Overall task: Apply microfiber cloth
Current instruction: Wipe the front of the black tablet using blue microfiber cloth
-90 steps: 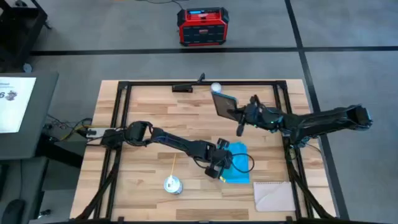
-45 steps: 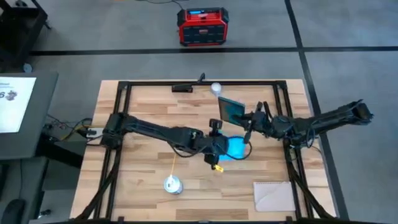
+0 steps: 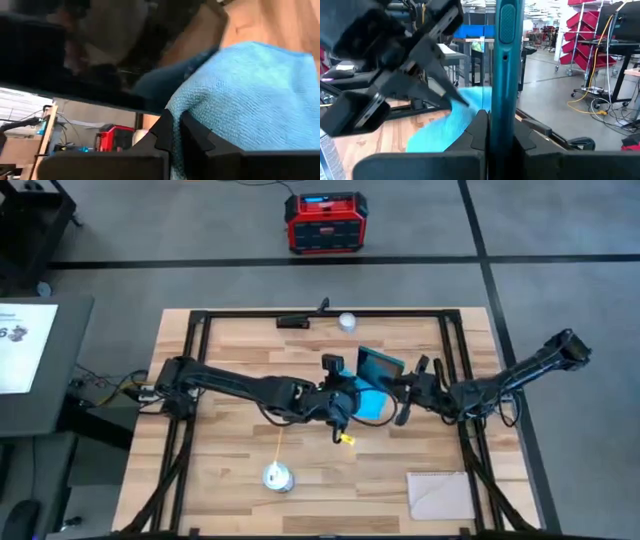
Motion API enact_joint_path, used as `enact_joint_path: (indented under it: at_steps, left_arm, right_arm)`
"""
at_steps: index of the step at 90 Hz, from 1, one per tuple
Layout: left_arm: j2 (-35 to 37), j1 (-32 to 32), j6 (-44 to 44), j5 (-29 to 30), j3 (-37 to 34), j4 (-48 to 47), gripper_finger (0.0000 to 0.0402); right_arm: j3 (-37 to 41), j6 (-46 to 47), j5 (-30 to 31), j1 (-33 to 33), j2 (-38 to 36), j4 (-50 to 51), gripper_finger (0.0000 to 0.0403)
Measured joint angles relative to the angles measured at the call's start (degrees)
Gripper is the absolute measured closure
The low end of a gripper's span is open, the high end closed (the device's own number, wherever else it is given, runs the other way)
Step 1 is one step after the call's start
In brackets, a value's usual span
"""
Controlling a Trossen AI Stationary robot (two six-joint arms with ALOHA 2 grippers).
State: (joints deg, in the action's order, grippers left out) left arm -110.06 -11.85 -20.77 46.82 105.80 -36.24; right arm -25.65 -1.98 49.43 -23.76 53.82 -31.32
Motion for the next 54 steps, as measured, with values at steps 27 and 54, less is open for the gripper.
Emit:
enact_joint_path:
  at_steps: [27,54]
  left_arm:
    - [1.39,0.11,-3.65,1.26,0.07,6.57,0.0402]
    - [3.87,0.34,-5.58,2.28,0.04,10.57,0.0402]
  right_arm:
    - [0.00,0.00,1.61,-0.10,5.65,-5.53,0.0394]
    - [0.00,0.20,2.24,0.31,10.33,-10.23,0.0394]
